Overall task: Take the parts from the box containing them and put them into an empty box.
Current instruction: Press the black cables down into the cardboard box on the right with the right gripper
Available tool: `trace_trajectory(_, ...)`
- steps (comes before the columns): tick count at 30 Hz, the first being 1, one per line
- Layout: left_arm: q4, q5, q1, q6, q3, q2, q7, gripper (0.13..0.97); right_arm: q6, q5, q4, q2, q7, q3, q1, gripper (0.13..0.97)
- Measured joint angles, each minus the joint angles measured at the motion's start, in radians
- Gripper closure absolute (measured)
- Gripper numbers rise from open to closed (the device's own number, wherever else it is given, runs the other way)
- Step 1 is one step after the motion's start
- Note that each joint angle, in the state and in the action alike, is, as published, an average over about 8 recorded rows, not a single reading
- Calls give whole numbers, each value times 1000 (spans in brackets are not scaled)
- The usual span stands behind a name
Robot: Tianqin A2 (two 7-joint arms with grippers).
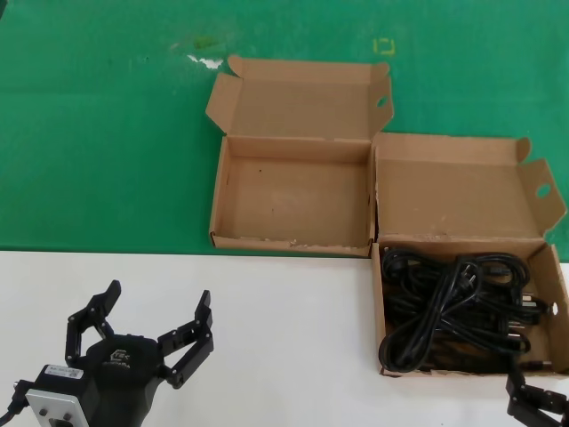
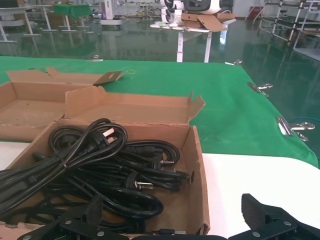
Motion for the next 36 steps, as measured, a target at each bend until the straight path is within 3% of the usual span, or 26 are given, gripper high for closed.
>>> trace_trajectory(6, 0, 0, 0, 0, 0, 0, 0, 355, -54, -17, 9, 3, -61, 25, 10, 129)
trace_trajectory(12, 0, 0, 0, 0, 0, 0, 0, 508, -151, -54, 14, 47, -192, 26, 56, 129)
trace_trajectory(14, 0, 0, 0, 0, 0, 0, 0, 558, -186, -71, 10, 75, -243, 14, 78, 129)
trace_trajectory(18, 0, 0, 0, 0, 0, 0, 0, 558, -256, -104, -2, 134, -357, -16, 127, 129)
trace_trajectory(26, 0, 0, 0, 0, 0, 0, 0, 749, -365, -158, -11, 236, -577, -75, 218, 129)
trace_trajectory(36, 0, 0, 0, 0, 0, 0, 0, 873, -473, -236, -3, 330, -763, -179, 336, 129)
